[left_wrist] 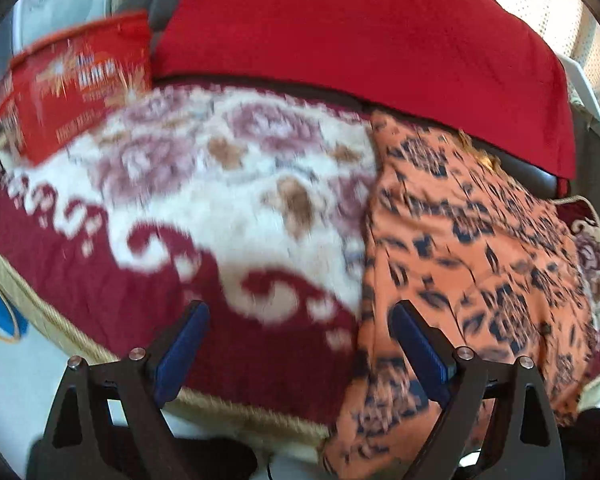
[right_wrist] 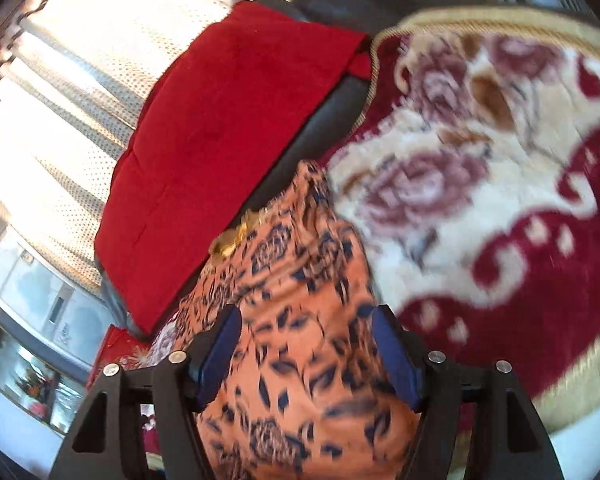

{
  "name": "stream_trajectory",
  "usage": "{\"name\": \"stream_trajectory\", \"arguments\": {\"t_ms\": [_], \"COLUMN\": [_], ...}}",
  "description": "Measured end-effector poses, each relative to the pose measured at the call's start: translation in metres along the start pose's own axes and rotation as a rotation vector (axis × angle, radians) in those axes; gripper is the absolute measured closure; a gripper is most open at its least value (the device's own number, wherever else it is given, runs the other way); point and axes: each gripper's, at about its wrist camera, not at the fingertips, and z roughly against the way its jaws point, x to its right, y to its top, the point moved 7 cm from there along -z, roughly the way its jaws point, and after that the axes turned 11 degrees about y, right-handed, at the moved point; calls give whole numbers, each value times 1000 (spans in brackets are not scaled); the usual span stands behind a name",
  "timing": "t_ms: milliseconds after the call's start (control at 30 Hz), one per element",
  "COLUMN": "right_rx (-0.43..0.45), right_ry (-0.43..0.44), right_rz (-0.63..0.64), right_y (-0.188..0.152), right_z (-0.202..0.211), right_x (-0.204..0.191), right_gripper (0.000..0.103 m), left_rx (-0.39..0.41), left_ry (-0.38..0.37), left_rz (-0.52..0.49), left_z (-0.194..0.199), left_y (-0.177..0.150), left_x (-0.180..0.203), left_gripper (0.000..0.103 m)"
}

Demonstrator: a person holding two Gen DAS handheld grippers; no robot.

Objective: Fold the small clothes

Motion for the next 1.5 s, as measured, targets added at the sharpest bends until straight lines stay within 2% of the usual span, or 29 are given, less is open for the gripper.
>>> {"name": "stream_trajectory", "arguments": {"t_ms": [100,233,300,500,600,767,800,833,867,900,933,967,1033,1133,1200,1267,1333,1433,1500], "right_rx": [-30,-124,-196,-353,-386,-403,-410,-414,-421,-423,-418,-416,-416,-416,-417,-424,-430,-433,-431], "right_ry": [25,-94,-145,-289,-306,-282,-289,-292,-278,-264,-257,-269,-286,-290,-283,-279,-278,-275,-268], "right_rz": [-29,-35,-62,-54,-114,-109,-115,-121,-123,-122,-112,-92,-61,-61,-87,-95,-98,-116,-122], "right_y": [-9,-29,-43,-82,-95,-108,-111,-114,-116,-117,-117,-117,-118,-119,-119,-119,-117,-117,-117], "right_z": [8,13,14,12,5,-12,-15,-18,-20,-23,-24,-24,-23,-24,-23,-24,-24,-28,-29], "right_x": [1,18,29,63,79,80,81,82,80,78,74,71,67,66,68,71,74,72,73], "right_gripper": [31,31,31,31,31,31,34,46,54,65,68,71,76,76,76,76,74,74,73], "left_rx": [-64,-132,-198,-310,-342,-362,-362,-365,-360,-352,-347,-353,-381,-351,-318,-319,-320,-323,-356], "left_ry": [-53,-88,-85,-121,-133,-188,-206,-211,-210,-208,-201,-192,-223,-207,-188,-161,-143,-133,-135], "left_rz": [-22,-122,-154,-90,-56,-19,-9,-6,-8,-11,-18,-28,-18,-26,-21,3,16,14,-1], "left_z": [3,6,-1,-15,-23,-30,-31,-32,-34,-34,-36,-39,-47,-46,-41,-43,-46,-52,-66], "left_y": [-21,-56,-76,-104,-109,-114,-114,-116,-117,-118,-119,-120,-126,-129,-129,-127,-130,-133,-137], "left_x": [10,25,27,22,22,26,26,25,25,26,25,25,27,31,31,29,24,17,25], "left_gripper": [10,10,10,10,10,10,10,10,11,14,27,54,78,77,70,38,28,26,25]}}
